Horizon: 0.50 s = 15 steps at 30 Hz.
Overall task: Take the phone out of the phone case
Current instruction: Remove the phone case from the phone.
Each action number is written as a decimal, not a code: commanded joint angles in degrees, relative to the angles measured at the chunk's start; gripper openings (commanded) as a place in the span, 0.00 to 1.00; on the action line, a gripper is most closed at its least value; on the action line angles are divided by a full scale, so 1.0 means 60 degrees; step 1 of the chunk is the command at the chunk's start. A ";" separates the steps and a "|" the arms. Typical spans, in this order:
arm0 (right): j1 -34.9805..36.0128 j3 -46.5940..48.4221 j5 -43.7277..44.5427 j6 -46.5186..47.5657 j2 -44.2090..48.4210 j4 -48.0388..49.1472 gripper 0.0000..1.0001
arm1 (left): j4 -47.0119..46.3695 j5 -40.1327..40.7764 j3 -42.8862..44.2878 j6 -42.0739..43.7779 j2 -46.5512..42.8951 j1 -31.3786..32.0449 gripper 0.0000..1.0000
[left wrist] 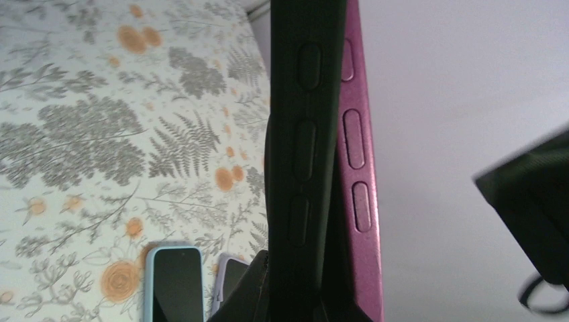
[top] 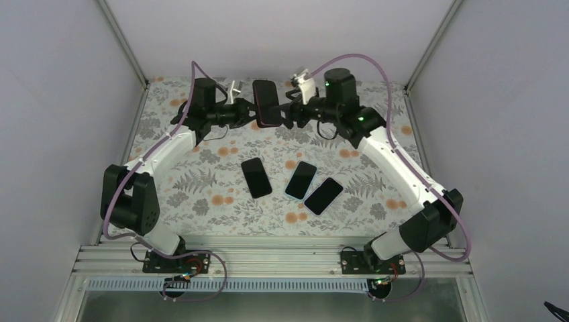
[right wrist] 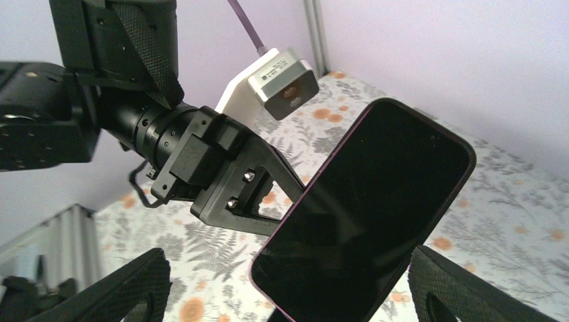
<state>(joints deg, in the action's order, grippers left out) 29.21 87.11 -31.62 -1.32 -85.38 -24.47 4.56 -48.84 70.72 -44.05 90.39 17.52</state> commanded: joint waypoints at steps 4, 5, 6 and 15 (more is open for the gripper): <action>0.1524 -0.0081 0.4395 0.2204 -0.0145 0.0021 0.82 | -0.0157 0.0319 0.0125 -0.1410 0.0225 -0.0271 0.03; 0.1707 -0.0169 0.4691 0.2343 -0.0164 0.0083 0.82 | -0.0221 0.0299 0.0073 -0.1616 0.0259 -0.0300 0.03; 0.1882 -0.0253 0.5014 0.2474 -0.0188 0.0147 0.83 | -0.0306 0.0259 0.0034 -0.1765 0.0289 -0.0320 0.03; 0.2937 -0.0745 0.6904 0.3321 -0.0635 0.0660 0.83 | -0.0820 -0.0136 -0.0124 -0.2513 0.0517 -0.0388 0.03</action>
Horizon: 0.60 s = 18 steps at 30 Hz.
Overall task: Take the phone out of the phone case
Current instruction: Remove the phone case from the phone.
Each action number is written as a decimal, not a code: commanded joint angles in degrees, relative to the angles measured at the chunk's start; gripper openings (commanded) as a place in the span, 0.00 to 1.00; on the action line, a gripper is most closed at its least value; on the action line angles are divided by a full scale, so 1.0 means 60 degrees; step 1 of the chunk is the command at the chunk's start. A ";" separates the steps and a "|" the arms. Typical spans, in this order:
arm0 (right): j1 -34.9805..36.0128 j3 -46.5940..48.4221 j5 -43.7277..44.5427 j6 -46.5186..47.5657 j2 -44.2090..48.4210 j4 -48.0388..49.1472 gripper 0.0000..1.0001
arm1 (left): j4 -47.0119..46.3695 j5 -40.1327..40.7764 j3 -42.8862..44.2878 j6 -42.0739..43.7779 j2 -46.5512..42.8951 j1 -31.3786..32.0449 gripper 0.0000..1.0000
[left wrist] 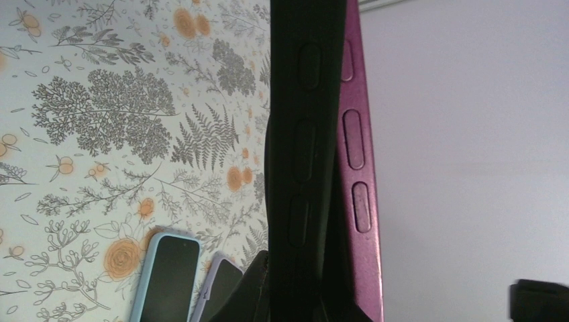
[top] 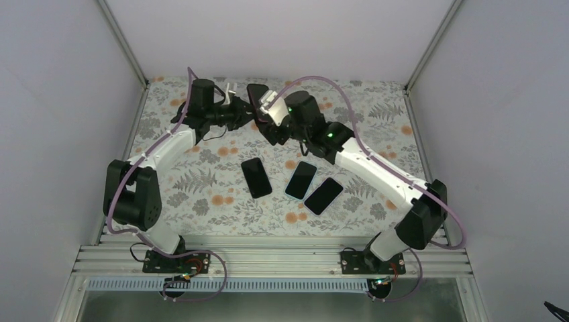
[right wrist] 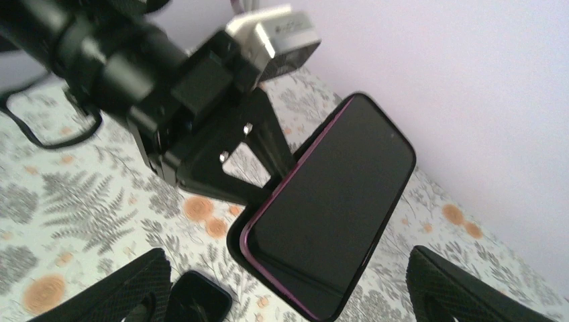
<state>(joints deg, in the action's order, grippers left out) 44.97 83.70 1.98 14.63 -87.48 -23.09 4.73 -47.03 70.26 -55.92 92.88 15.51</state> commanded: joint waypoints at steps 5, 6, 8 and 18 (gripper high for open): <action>0.0465 -0.0176 0.1843 0.0847 -0.0538 0.0735 0.81 | -0.0852 -0.0424 -0.0120 -0.0563 0.0077 -0.0061 0.03; 0.0480 -0.0189 0.1914 0.0881 -0.0570 0.0799 0.81 | -0.0879 -0.0424 -0.0146 -0.0605 0.0097 -0.0059 0.03; 0.0527 -0.0238 0.2039 0.1005 -0.0647 0.0928 0.80 | -0.0961 -0.0470 -0.0189 -0.0746 0.0136 -0.0052 0.03; 0.0620 -0.0758 0.3246 0.1736 -0.0884 0.1858 0.74 | -0.1154 -0.0597 -0.0200 -0.1006 0.0264 -0.0052 0.02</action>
<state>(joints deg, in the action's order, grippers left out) 48.07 80.77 16.67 22.33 -91.68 -16.21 1.93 -48.51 69.04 -60.86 95.15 15.49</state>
